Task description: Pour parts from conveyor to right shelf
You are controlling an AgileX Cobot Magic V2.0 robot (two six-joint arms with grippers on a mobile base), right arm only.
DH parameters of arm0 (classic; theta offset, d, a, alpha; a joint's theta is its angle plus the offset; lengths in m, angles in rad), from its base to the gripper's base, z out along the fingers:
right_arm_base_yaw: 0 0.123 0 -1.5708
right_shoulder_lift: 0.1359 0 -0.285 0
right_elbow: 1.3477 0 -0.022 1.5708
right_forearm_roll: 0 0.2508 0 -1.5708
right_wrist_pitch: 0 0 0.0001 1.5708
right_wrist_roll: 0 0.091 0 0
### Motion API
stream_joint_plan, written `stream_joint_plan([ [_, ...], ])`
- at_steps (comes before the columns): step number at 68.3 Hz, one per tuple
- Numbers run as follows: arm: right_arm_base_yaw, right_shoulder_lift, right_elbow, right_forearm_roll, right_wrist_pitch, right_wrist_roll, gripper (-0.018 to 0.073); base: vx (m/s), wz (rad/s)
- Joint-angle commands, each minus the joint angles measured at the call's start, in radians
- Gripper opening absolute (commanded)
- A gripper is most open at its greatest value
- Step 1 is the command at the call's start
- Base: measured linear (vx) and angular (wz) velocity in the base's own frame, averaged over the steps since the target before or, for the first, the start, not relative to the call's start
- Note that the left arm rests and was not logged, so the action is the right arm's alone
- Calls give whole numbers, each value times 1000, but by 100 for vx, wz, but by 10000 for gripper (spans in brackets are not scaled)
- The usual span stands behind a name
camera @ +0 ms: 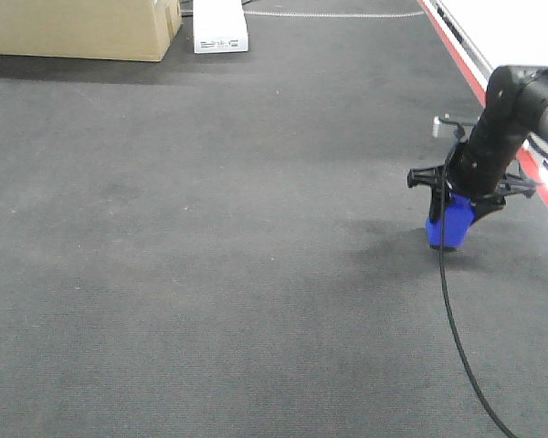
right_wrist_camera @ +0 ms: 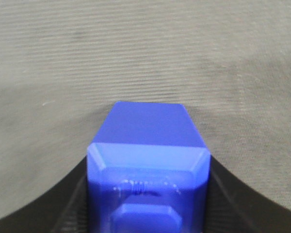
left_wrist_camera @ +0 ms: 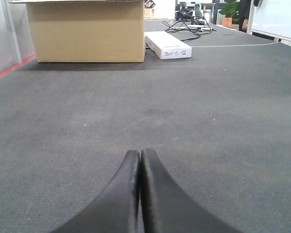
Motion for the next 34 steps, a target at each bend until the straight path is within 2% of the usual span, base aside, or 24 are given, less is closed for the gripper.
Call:
stream_joint_plan([
  [1,7,-111,-30,11,-21,-37,-6,0,0],
  [12,39,-192,15,-8,-78,-44,-6,0,0],
  [25,100,-377,257,-85,-280,-44,-6,0,0],
  [34,111,-532,431,-79,-436,-43,-6,0,0],
])
